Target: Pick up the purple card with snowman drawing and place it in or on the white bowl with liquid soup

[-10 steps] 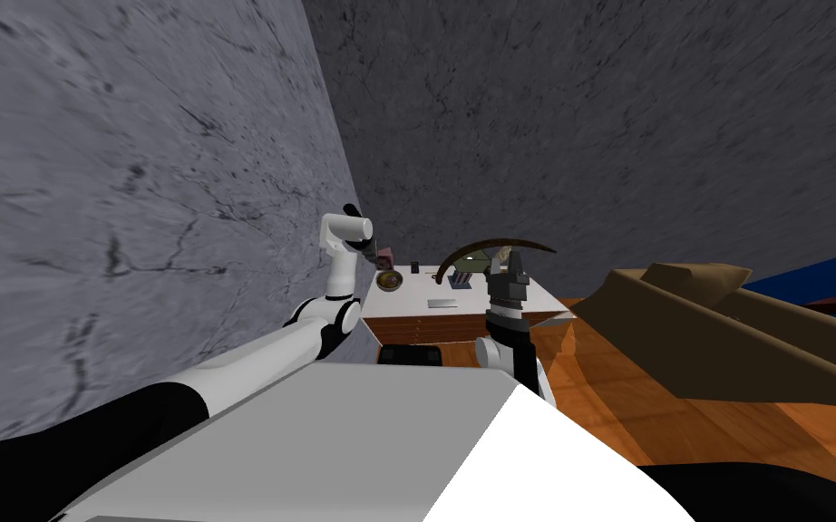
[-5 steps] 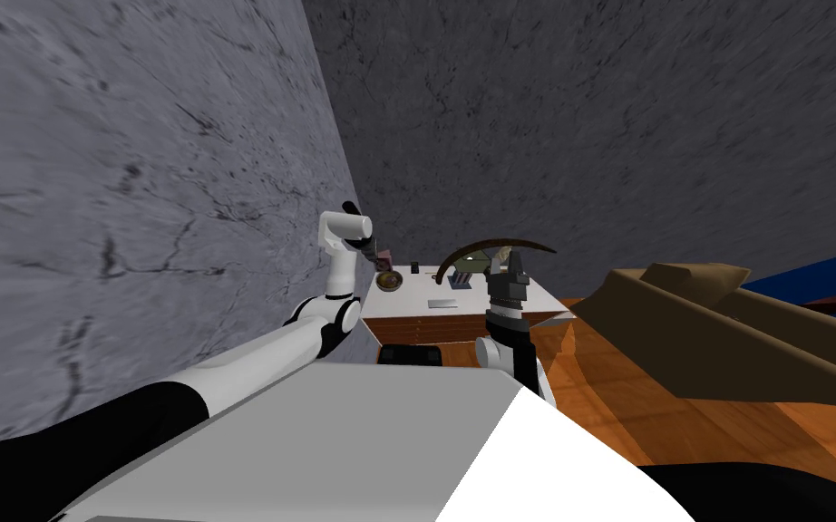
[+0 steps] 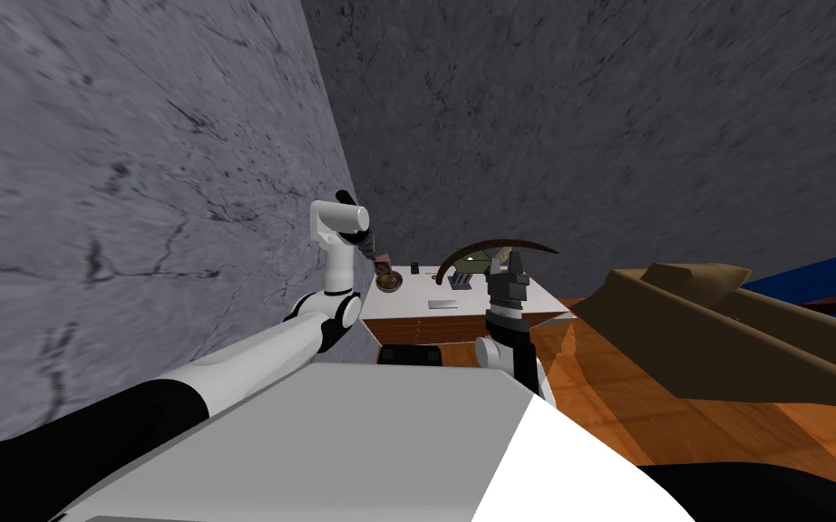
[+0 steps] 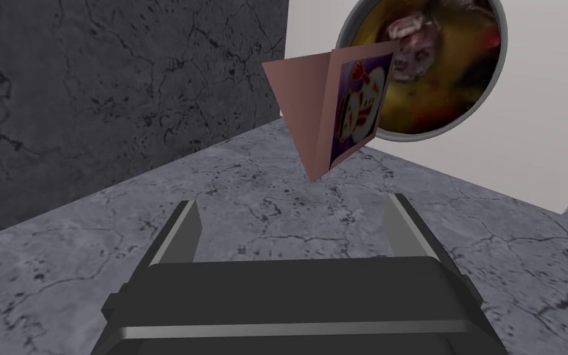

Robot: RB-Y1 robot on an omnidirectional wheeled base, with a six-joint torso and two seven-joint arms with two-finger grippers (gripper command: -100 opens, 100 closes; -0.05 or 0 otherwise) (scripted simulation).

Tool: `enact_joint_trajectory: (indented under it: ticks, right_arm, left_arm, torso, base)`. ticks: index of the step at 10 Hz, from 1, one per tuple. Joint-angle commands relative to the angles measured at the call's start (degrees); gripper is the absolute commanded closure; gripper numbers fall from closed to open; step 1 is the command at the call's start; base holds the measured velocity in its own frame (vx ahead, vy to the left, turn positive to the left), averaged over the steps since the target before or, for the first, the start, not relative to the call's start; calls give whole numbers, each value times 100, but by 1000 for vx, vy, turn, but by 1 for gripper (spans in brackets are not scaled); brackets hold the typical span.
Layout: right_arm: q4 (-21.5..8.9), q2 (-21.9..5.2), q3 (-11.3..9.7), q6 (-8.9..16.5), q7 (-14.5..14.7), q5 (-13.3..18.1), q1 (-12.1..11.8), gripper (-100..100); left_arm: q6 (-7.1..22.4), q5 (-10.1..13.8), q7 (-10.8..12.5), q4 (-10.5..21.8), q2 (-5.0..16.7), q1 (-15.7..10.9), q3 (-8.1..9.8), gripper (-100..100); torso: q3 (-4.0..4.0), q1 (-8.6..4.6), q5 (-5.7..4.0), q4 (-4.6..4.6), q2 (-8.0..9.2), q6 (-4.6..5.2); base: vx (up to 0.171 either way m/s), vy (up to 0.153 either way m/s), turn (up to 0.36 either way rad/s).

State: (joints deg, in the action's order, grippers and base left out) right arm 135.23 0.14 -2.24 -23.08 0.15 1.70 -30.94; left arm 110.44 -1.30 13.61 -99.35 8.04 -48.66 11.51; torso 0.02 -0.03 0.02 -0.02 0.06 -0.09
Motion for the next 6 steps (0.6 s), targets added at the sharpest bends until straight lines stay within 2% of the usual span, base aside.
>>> enact_joint_trajectory:
  ticks: [1, 3, 4, 5, 6]
  right_arm:
    - [0, 0, 0, 0, 0, 0, 0, 0]
    - [0, 0, 0, 0, 0, 0, 0, 0]
    - [0, 0, 0, 0, 0, 0, 0, 0]
    - [0, 0, 0, 0, 0, 0, 0, 0]
    - [0, 0, 0, 0, 0, 0, 0, 0]
  left_arm:
    - [197, 6, 1, -100, 29, -84, 20, -100]
    - [434, 4, 11, -234, 55, -184, 34, -100]
    - [348, 7, 4, -206, 47, -141, 31, -100]
    - [379, 7, 4, -217, 49, -146, 32, 0]
    - [376, 7, 4, -215, 49, -145, 32, 0]
  torso:
    - [0, 0, 0, 0, 0, 0]
    - [1, 2, 0, 0, 2, 0]
    - [1, 1, 0, 1, 1, 0]
    - [0, 1, 1, 0, 0, 0]
    - [0, 1, 0, -1, 0, 0]
  base:
    - [0, 0, 0]
    - [-2, 3, -10]
    - [0, 0, 0]
    - [0, 0, 0]
    - [0, 0, 0]
